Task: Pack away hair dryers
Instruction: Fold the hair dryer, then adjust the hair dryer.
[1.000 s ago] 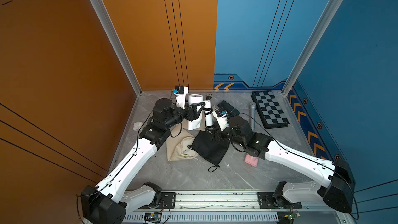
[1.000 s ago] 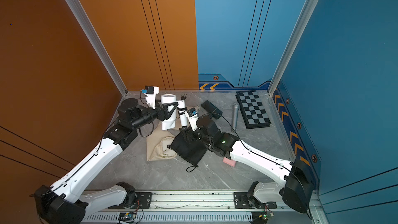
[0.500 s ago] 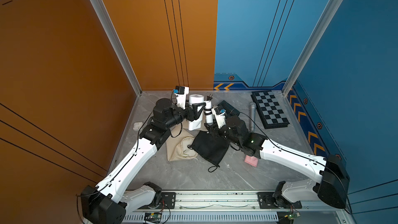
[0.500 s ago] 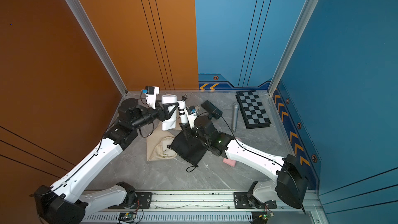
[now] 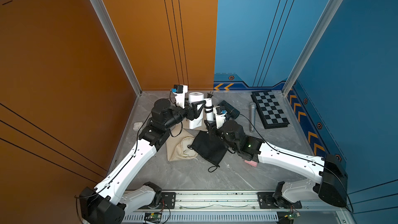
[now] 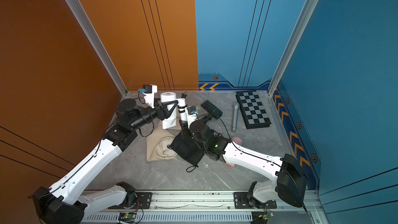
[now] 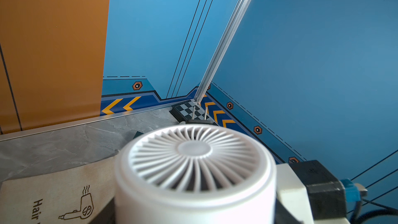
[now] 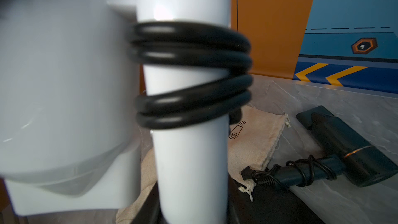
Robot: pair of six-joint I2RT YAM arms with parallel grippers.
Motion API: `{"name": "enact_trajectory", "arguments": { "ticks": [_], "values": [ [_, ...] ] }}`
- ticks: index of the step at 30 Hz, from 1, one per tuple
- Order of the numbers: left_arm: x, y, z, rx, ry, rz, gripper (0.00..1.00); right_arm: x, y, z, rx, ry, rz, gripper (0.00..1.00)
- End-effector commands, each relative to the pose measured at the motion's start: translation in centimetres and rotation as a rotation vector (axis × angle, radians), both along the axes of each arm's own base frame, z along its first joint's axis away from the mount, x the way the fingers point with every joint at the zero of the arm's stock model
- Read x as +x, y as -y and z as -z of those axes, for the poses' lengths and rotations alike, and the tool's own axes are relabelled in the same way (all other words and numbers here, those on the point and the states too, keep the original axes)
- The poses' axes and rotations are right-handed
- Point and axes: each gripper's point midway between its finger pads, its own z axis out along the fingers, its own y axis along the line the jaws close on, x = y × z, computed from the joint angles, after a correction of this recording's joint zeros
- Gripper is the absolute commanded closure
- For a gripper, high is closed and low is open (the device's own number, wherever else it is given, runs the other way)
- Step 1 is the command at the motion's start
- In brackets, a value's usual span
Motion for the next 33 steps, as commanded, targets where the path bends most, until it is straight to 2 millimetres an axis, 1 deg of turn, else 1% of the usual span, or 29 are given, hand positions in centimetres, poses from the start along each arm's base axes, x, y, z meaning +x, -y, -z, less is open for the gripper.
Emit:
{"name": "enact_trajectory", "arguments": {
  "ticks": [1, 6, 8, 11, 13, 15, 17, 19, 22, 24, 26, 28, 31, 33],
  "values": [
    [0.2, 0.2, -1.2, -0.046, 0.053, -0.022, 0.76, -0.6, -1.0, -4.7, 0.233, 0.039, 0.045, 0.71],
    [0.3, 0.4, -1.6, -0.058, 0.07, -0.025, 0.76, -1.2, -2.8, -5.3, 0.32, 0.005, 0.018, 0.71],
    [0.4, 0.5, -0.2, -0.044, 0.046, -0.029, 0.76, -1.4, -3.5, -5.3, 0.336, -0.014, 0.002, 0.71],
    [0.5, 0.6, 0.0, -0.046, 0.047, -0.031, 0.76, -1.6, -4.4, -5.2, 0.348, -0.035, -0.02, 0.7],
    [0.5, 0.5, 0.0, -0.044, 0.051, -0.031, 0.76, -1.7, -4.4, -5.2, 0.329, -0.029, -0.026, 0.68],
    [0.4, 0.3, -0.1, -0.041, 0.057, -0.031, 0.76, -1.8, -3.6, -5.3, 0.303, -0.017, -0.013, 0.62],
    [0.4, -0.3, -0.4, -0.049, 0.058, -0.038, 0.76, -2.0, -2.4, -5.4, 0.256, -0.002, -0.006, 0.47],
    [0.6, -0.7, -0.5, -0.053, 0.052, -0.039, 0.76, -1.9, -1.2, -5.1, 0.207, -0.012, -0.002, 0.38],
    [1.0, -1.3, -0.6, -0.068, 0.038, -0.049, 0.76, -2.2, 0.9, -4.5, 0.171, -0.014, -0.009, 0.28],
    [1.2, -1.5, -0.6, -0.081, 0.023, -0.047, 0.76, -2.6, 2.2, -4.1, 0.159, -0.012, -0.029, 0.24],
    [1.5, -1.7, -0.5, -0.094, 0.006, -0.047, 0.76, -3.1, 3.2, -3.9, 0.159, -0.005, -0.067, 0.23],
    [1.8, -1.5, -0.4, -0.113, -0.019, -0.037, 0.76, -3.0, 4.6, -3.6, 0.183, -0.012, -0.092, 0.22],
    [2.5, -1.1, -0.4, -0.176, -0.059, -0.026, 0.76, -2.6, 6.2, -4.1, 0.261, -0.001, -0.143, 0.22],
    [3.1, -0.9, -0.8, -0.244, -0.084, -0.023, 0.76, -2.6, 6.7, -5.0, 0.3, 0.02, -0.176, 0.21]
  ]
}}
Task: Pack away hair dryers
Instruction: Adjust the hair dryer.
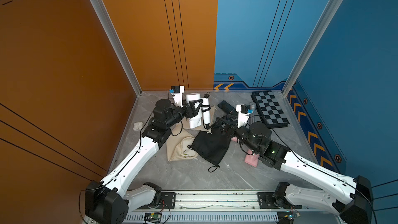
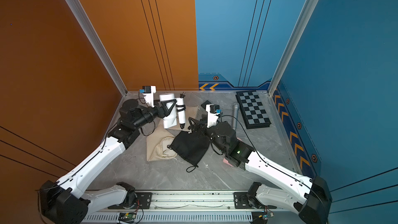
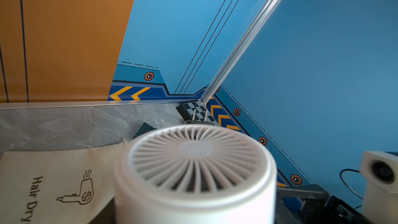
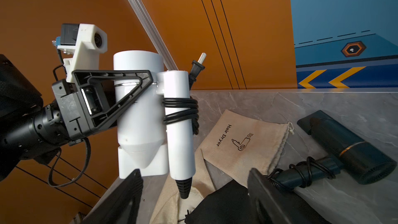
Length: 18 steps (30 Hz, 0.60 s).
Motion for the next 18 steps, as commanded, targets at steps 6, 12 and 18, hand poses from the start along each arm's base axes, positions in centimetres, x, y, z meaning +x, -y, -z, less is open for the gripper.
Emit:
{"name": "enact_trajectory", "arguments": {
  "ticks": [6, 12, 18],
  "values": [
    [1.1, 1.6, -4.3, -0.269, 0.021, 0.026, 0.74, 0.3, 0.5, -3.3, 0.244, 0.07, -0.136, 0.15],
    [1.6, 2.3, -6.4, -0.379, 0.03, 0.03, 0.74, 3.0, 1.0, -4.6, 0.415, 0.062, -0.165, 0.15],
    [1.9, 2.7, -7.1, -0.424, 0.033, 0.037, 0.73, 4.8, 0.0, -4.6, 0.483, 0.04, -0.196, 0.15]
  ]
}}
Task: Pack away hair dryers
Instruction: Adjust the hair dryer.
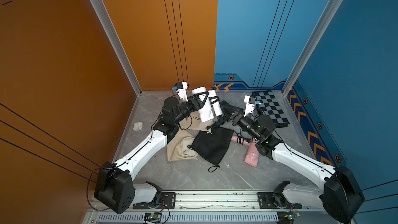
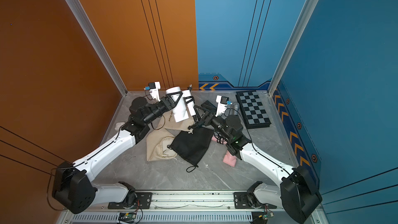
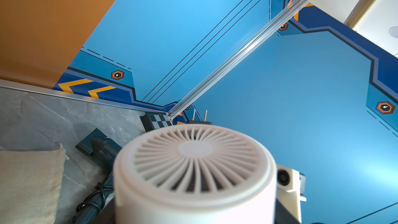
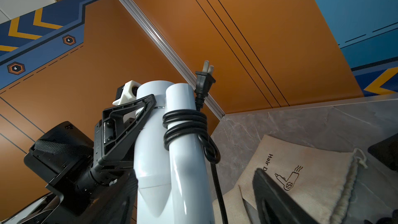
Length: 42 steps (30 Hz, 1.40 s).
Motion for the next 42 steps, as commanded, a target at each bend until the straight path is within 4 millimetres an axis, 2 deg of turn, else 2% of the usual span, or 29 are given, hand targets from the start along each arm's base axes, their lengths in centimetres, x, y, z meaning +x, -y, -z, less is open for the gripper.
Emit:
{"name": "enact_trajectory", "arguments": {
  "ticks": [1, 8, 12, 20, 23, 27, 28, 29, 30, 32, 37, 40, 42],
  "values": [
    [-0.5, -0.3, -5.4, -0.12, 0.121, -0.007, 0.73, -0.2, -0.6, -3.1, 0.126, 0.052, -0.069, 0.14],
    [-0.6, 0.5, -5.9, -0.132, 0.134, 0.01, 0.72, 0.6, -1.5, -4.5, 0.256, 0.061, -0.138, 0.15],
    [-0.7, 0.7, -6.1, -0.134, 0.134, 0.014, 0.72, 1.1, -2.1, -5.0, 0.274, 0.065, -0.158, 0.17],
    [-0.7, 0.8, -6.4, -0.134, 0.142, 0.015, 0.72, 1.5, -3.3, -4.9, 0.263, 0.038, -0.192, 0.39],
    [-0.6, 0.8, -6.3, -0.134, 0.14, 0.019, 0.72, 1.3, -3.7, -4.3, 0.238, 0.023, -0.196, 0.4],
    [-0.5, 0.9, -6.2, -0.133, 0.135, 0.019, 0.72, 1.3, -3.9, -3.9, 0.223, 0.018, -0.196, 0.51],
    [-0.4, 0.9, -6.2, -0.133, 0.136, 0.018, 0.72, 1.2, -4.0, -4.0, 0.222, 0.021, -0.203, 0.52],
    [-0.4, 0.9, -6.1, -0.133, 0.134, 0.017, 0.72, 1.1, -4.1, -3.9, 0.22, 0.02, -0.21, 0.48],
    [-0.3, 0.9, -6.1, -0.132, 0.134, 0.017, 0.72, 1.1, -4.2, -3.9, 0.216, 0.018, -0.212, 0.39],
    [-0.4, 1.0, -6.2, -0.129, 0.138, 0.025, 0.72, 0.9, -4.3, -3.7, 0.206, 0.017, -0.217, 0.33],
    [-0.3, 0.9, -6.4, -0.129, 0.144, 0.036, 0.72, 0.6, -4.7, -3.4, 0.186, 0.007, -0.247, 0.28],
    [-0.4, 1.1, -6.6, -0.128, 0.147, 0.056, 0.71, 0.8, -4.7, -3.2, 0.176, -0.001, -0.247, 0.33],
    [-0.5, 1.3, -6.6, -0.126, 0.146, 0.072, 0.71, 0.7, -5.2, -3.2, 0.167, -0.006, -0.273, 0.32]
  ]
}}
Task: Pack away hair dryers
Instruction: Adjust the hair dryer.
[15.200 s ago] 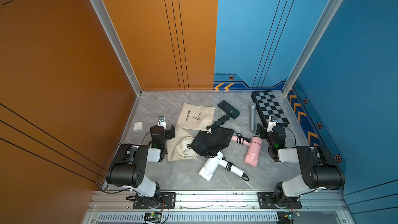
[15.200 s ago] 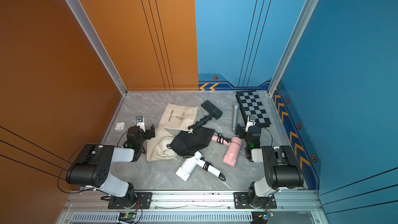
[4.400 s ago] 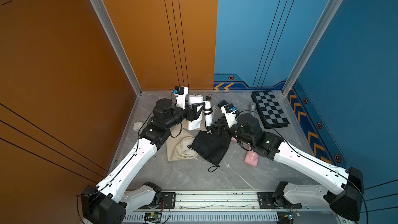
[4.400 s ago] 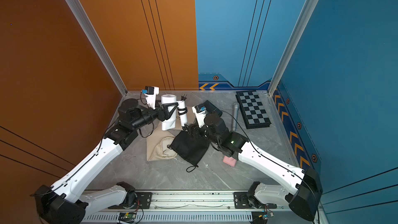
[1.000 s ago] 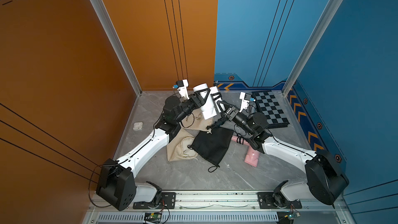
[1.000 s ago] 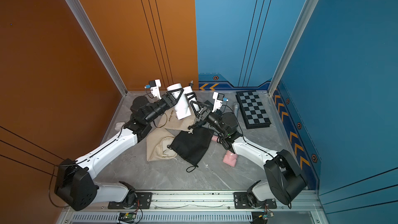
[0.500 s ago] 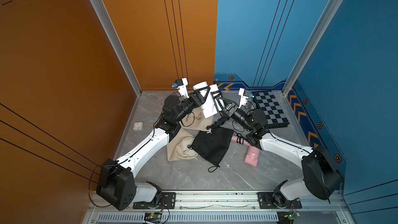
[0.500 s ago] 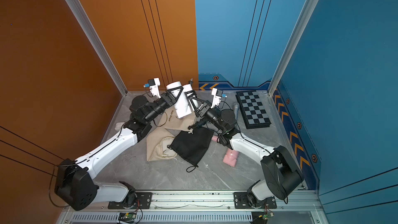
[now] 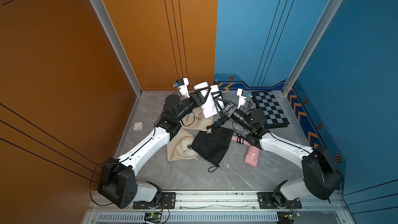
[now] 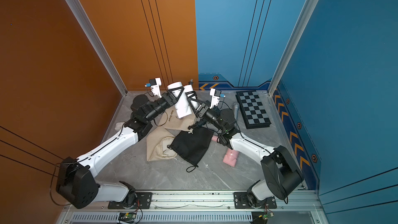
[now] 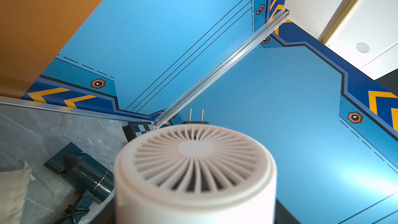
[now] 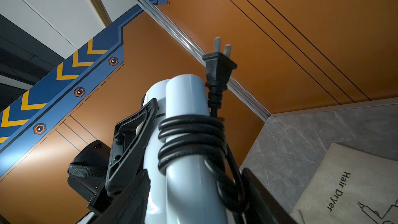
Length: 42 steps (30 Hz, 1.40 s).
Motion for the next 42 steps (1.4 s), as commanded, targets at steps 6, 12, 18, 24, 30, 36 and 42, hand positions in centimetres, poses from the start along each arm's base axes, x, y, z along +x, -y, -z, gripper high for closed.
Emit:
{"name": "enact_trajectory", "arguments": {
  "ticks": [6, 12, 18, 24, 30, 36, 42],
  "values": [
    [-1.4, 0.4, -4.4, -0.05, 0.114, 0.087, 0.71, -0.9, -2.1, -0.2, -0.053, 0.003, -0.114, 0.43],
    [-1.6, 0.5, -4.1, -0.045, 0.109, 0.103, 0.71, -1.0, -2.0, -0.2, -0.058, 0.004, -0.118, 0.6],
    [-1.4, 0.1, -3.8, -0.038, 0.107, 0.099, 0.46, -1.4, -1.7, -0.9, -0.059, 0.031, -0.114, 0.69],
    [-1.5, -1.4, -4.2, 0.004, 0.129, 0.048, 0.25, -1.1, -0.2, -0.7, -0.05, 0.031, -0.051, 0.67],
    [-1.1, -4.4, -4.1, 0.073, 0.103, -0.029, 0.19, -0.3, 1.8, 0.1, -0.064, 0.009, 0.051, 0.69],
    [-0.4, -7.3, -1.3, 0.178, -0.018, -0.135, 0.15, 1.1, 4.4, 1.5, -0.082, -0.03, 0.178, 0.69],
    [-2.0, -9.9, 7.3, 0.548, -0.323, -0.197, 0.16, 3.1, 10.8, 3.9, -0.213, -0.116, 0.382, 0.68]
  ]
}}
